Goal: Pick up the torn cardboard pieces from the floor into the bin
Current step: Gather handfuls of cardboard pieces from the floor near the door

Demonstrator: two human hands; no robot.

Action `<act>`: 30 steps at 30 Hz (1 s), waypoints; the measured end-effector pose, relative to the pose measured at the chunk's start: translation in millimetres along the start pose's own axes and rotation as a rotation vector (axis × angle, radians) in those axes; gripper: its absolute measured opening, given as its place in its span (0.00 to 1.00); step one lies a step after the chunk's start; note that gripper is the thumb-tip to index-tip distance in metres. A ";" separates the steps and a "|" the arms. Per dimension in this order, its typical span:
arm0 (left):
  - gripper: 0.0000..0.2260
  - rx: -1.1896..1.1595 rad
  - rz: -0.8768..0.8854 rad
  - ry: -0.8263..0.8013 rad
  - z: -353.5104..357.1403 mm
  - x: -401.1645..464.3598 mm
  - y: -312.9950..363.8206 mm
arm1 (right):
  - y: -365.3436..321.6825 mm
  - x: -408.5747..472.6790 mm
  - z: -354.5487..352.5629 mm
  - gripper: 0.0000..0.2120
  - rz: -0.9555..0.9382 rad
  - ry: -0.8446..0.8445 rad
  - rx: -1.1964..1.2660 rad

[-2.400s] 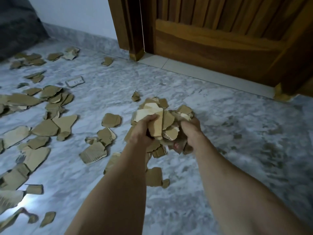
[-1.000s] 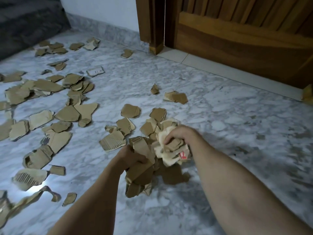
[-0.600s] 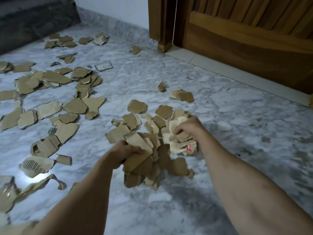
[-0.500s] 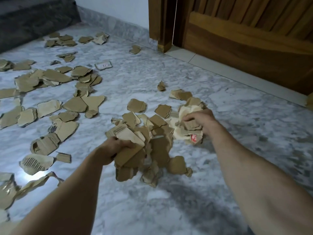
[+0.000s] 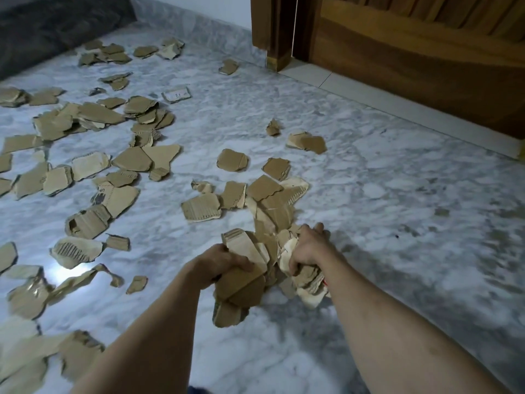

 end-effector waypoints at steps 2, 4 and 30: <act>0.41 -0.005 -0.008 0.021 1.1 0.5 -2.0 | -2.7 -1.1 -2.4 0.44 -0.008 -0.015 -0.016; 0.39 -0.006 0.001 0.020 -3.8 -2.8 4.0 | -0.8 1.3 -6.9 0.38 -0.015 -0.081 0.024; 0.33 0.605 0.190 0.270 -86.6 76.4 122.0 | -86.3 46.9 -30.4 0.30 -0.223 0.127 -0.296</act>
Point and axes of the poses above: each hand's wrist, its own x-axis towards the middle knuckle, its own z-axis out of the palm, y = z × x, the point moved 9 cm from there along x, towards the middle knuckle, and after that the axes turned 9 degrees about y, right-handed, at the moved point
